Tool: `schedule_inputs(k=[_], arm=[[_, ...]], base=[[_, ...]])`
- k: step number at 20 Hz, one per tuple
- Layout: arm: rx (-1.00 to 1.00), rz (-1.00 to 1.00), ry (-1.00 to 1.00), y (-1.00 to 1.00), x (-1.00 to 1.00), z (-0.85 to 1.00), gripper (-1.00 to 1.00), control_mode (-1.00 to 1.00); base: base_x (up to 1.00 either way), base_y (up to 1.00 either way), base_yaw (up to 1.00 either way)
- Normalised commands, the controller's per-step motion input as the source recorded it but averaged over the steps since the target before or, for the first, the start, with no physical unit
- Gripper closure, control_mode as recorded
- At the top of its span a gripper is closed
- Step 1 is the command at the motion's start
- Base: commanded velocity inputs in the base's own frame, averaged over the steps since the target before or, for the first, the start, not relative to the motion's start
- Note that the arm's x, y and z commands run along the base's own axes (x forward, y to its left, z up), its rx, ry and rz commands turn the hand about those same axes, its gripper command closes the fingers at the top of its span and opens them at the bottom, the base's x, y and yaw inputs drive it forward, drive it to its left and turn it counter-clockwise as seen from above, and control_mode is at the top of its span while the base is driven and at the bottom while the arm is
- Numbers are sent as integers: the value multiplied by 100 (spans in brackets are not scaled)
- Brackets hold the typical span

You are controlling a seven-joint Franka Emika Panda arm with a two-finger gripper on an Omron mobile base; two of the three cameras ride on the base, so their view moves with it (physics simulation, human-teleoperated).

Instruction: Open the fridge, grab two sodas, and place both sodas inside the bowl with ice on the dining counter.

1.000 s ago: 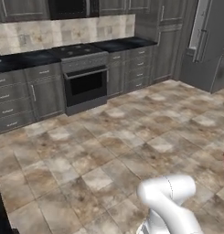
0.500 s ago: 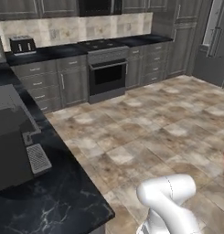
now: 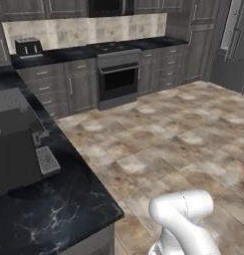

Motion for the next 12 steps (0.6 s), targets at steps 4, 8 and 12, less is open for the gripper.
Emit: schedule_inputs(k=[4,8,12], arm=[[0,0,0,0,0,0,100,100],[0,0,0,0,0,0,100,100],[0,0,0,0,0,0,100,100]], base=[[-100,77,12],[-100,12,7],[-100,6,5]])
